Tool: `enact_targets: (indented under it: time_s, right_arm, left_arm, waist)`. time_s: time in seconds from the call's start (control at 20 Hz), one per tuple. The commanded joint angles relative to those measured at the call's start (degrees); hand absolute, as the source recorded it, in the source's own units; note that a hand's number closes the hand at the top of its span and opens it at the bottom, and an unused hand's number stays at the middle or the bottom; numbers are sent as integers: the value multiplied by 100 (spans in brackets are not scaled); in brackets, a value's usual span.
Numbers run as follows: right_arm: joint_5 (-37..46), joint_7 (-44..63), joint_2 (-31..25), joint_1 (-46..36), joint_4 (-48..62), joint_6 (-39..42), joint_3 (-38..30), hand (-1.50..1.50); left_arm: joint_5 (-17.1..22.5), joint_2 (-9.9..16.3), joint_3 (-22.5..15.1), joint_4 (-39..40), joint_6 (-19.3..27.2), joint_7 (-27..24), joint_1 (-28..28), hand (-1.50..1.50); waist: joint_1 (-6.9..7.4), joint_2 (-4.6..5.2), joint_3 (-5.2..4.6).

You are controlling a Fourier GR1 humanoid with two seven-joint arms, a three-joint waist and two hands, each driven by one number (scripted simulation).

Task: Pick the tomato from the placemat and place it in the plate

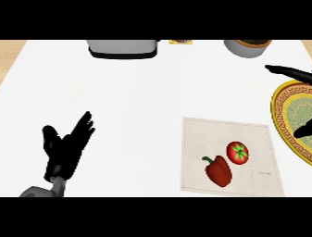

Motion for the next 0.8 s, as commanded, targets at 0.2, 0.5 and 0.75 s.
enact_targets:
  time_s: [0.2, 0.5, 0.75]
  right_arm:
    - [766, 591, 45, 458, -1167, 116, 271, -150]
    - [1532, 839, 575, 985, -1512, -443, 334, -150]
    - [1805, 1456, 818, 1160, -1899, 44, 354, -150]
  left_arm:
    - [-85, -58, 223, 67, -163, -33, 123, 0]
    - [-153, -22, 395, 65, -449, -294, 444, 0]
    - [-408, -274, 424, 303, -403, -381, 209, 0]
  waist:
    - [-82, -13, -5]
    - [-58, -4, -3]
    - [-68, -4, -4]
